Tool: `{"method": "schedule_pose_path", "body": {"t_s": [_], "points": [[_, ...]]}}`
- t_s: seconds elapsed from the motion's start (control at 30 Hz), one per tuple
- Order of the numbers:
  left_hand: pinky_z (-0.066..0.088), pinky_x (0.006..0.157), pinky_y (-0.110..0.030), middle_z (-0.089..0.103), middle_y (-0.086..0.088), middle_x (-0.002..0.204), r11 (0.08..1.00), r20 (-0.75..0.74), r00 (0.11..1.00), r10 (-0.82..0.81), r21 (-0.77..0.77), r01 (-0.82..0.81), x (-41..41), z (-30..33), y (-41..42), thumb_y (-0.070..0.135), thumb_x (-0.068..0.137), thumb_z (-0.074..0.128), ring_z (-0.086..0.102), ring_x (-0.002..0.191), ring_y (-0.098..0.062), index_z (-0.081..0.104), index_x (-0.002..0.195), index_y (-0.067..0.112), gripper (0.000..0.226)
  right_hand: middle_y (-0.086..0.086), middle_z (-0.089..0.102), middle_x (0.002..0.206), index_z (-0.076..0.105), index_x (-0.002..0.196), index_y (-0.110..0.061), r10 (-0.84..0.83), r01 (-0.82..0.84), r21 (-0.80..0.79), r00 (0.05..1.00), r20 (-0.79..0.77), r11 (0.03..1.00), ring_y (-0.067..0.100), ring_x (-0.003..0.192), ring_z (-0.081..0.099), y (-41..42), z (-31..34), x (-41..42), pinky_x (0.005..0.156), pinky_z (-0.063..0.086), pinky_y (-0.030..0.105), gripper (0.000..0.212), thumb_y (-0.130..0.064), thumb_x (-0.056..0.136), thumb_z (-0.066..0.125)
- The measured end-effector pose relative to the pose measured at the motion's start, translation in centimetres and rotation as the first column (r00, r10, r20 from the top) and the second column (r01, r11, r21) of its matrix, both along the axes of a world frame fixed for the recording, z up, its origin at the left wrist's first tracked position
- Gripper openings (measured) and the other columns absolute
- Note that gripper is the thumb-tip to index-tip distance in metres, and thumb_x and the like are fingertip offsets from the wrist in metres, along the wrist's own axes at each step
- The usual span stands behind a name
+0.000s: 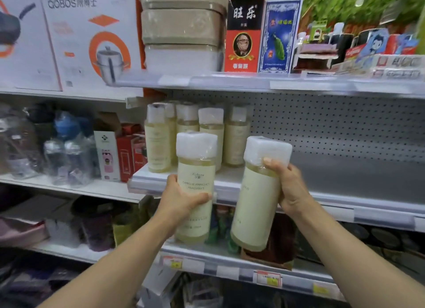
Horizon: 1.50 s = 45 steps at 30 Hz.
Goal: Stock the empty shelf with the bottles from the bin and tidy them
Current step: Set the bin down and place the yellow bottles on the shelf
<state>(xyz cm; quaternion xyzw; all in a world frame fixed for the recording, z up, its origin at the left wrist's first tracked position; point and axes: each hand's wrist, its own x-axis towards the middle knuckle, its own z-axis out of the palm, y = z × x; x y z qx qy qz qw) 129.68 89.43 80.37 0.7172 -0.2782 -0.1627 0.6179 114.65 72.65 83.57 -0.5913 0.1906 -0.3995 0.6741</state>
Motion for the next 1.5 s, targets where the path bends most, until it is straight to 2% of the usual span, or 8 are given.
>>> {"method": "schedule_pose_path", "body": {"t_s": [0.33, 0.47, 0.6, 0.7, 0.87, 1.13, 1.33, 1.5], "points": [[0.045, 0.079, -0.033, 0.057, 0.008, 0.098, 0.98, 0.1, 0.978, 0.184, -0.097, -0.174, 4.8, 3.7, -5.6, 0.014, 0.066, 0.084, 0.057, 0.094, -0.016, 0.038, 0.115, 0.015, 0.068, 0.011, 0.073, 0.089, 0.066, 0.099, -0.009, 0.137, -0.139, 0.048, 0.989, 0.049, 0.989, 0.026, 0.078, 0.07, -4.9, 2.4, 5.0, 0.068, 0.056, 0.04, 0.068, -0.041, 0.041, 0.079], [0.05, 0.082, -0.038, 0.058, 0.005, 0.103, 0.966, 0.065, 0.973, 0.22, -0.151, -0.208, 7.0, 4.5, -7.5, 0.013, 0.067, 0.084, 0.059, 0.097, -0.018, 0.036, 0.115, 0.017, 0.068, 0.013, 0.073, 0.09, 0.066, 0.1, -0.008, 0.199, -0.201, 0.064, 0.979, 0.044, 0.977, 0.027, 0.078, 0.07, -6.6, 2.7, 6.7, 0.067, 0.056, 0.04, 0.069, -0.039, 0.04, 0.08], [0.048, 0.081, -0.037, 0.058, 0.005, 0.102, 0.956, 0.059, 0.966, 0.25, -0.173, -0.237, 8.5, 4.2, -8.8, 0.012, 0.069, 0.082, 0.058, 0.097, -0.017, 0.035, 0.116, 0.018, 0.066, 0.015, 0.074, 0.09, 0.067, 0.102, -0.003, 0.224, -0.223, 0.098, 0.975, 0.005, 0.97, 0.026, 0.074, 0.071, -7.8, 2.5, 8.1, 0.06, 0.056, 0.035, 0.088, -0.041, 0.025, 0.087], [0.049, 0.085, -0.041, 0.059, 0.002, 0.105, 0.947, 0.049, 0.958, 0.284, -0.171, -0.272, 9.7, 3.8, -9.6, 0.011, 0.068, 0.083, 0.058, 0.1, -0.02, 0.037, 0.114, 0.017, 0.065, 0.015, 0.074, 0.09, 0.066, 0.106, -0.003, 0.252, -0.25, 0.145, 0.968, 0.008, 0.957, 0.025, 0.072, 0.071, -8.4, 2.2, 8.8, 0.059, 0.056, 0.033, 0.084, -0.04, 0.032, 0.082], [0.05, 0.091, -0.052, 0.061, -0.004, 0.109, 0.93, 0.05, 0.934, 0.353, -0.124, -0.345, 11.4, 3.3, -10.4, 0.014, 0.064, 0.086, 0.06, 0.104, -0.025, 0.039, 0.111, 0.015, 0.066, 0.012, 0.074, 0.086, 0.069, 0.097, -0.008, 0.317, -0.313, 0.138, 0.949, -0.004, 0.94, 0.023, 0.07, 0.071, -9.1, 2.4, 9.0, 0.058, 0.056, 0.032, 0.071, -0.04, 0.035, 0.079], [0.056, 0.083, -0.046, 0.067, -0.004, 0.101, 0.93, 0.086, 0.927, 0.366, -0.008, -0.367, 12.5, 2.4, -11.4, 0.031, 0.056, 0.09, 0.065, 0.094, -0.024, 0.055, 0.108, 0.009, 0.067, 0.013, 0.074, 0.089, 0.072, 0.089, -0.012, 0.353, -0.35, 0.141, 0.936, 0.004, 0.926, 0.024, 0.074, 0.07, -10.1, 2.3, 9.0, 0.067, 0.057, 0.035, 0.062, -0.041, 0.036, 0.078], [0.051, 0.084, -0.038, 0.066, -0.006, 0.101, 0.947, 0.117, 0.94, 0.321, -0.006, -0.322, 12.2, 2.7, -12.0, 0.016, 0.069, 0.083, 0.06, 0.093, -0.022, 0.062, 0.107, 0.006, 0.045, 0.011, 0.074, 0.088, 0.07, 0.095, -0.012, 0.368, -0.366, 0.142, 0.93, 0.008, 0.92, 0.024, 0.074, 0.07, -10.9, 2.2, 9.0, 0.065, 0.056, 0.033, 0.066, -0.043, 0.037, 0.078], [0.051, 0.09, -0.041, 0.064, -0.01, 0.112, 0.936, 0.165, 0.932, 0.321, 0.097, -0.34, 12.8, 2.7, -11.8, 0.018, 0.063, 0.087, 0.06, 0.107, -0.027, 0.055, 0.115, 0.004, 0.063, 0.011, 0.073, 0.089, 0.069, 0.096, -0.012, 0.373, -0.371, 0.153, 0.928, 0.016, 0.916, 0.024, 0.074, 0.069, -11.2, 2.0, 9.1, 0.066, 0.056, 0.034, 0.067, -0.043, 0.038, 0.078]]}}
